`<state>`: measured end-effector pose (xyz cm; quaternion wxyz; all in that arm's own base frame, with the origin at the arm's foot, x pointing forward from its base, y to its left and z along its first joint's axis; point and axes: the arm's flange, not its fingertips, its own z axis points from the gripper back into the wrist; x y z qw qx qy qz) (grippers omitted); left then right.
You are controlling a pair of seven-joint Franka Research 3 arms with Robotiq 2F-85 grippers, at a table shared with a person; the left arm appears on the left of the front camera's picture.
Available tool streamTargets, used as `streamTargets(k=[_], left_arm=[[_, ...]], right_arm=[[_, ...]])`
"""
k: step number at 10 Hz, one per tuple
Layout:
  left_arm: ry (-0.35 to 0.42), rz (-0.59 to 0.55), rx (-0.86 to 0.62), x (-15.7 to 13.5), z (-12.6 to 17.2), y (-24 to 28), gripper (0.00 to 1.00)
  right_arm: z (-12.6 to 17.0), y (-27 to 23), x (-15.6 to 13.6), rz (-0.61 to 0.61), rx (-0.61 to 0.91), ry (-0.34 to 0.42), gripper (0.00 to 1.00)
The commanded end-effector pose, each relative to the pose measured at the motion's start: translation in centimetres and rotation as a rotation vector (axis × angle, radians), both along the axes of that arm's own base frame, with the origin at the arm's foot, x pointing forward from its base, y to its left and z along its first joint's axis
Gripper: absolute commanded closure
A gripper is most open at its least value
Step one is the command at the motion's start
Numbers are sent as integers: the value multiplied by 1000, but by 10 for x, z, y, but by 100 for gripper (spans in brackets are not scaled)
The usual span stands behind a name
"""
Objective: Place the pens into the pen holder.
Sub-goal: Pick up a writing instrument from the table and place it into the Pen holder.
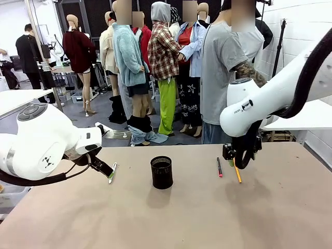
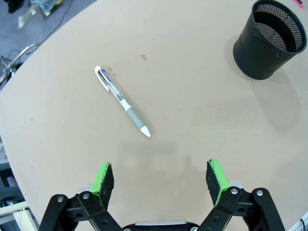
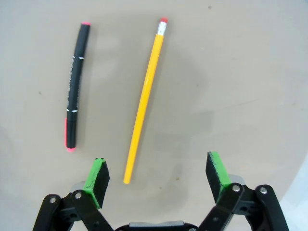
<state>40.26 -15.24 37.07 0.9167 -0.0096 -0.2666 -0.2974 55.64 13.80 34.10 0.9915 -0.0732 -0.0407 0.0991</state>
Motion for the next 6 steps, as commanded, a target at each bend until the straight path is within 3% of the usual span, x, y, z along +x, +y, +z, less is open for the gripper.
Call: streamTargets(k=[1, 6], left_arm=[[0, 3, -2, 0, 0, 2, 0], [0, 3, -2, 0, 0, 2, 0]], right_arm=[[-4, 17, 15, -23, 13, 47, 0], [-29, 9, 28, -105, 60, 68, 0]])
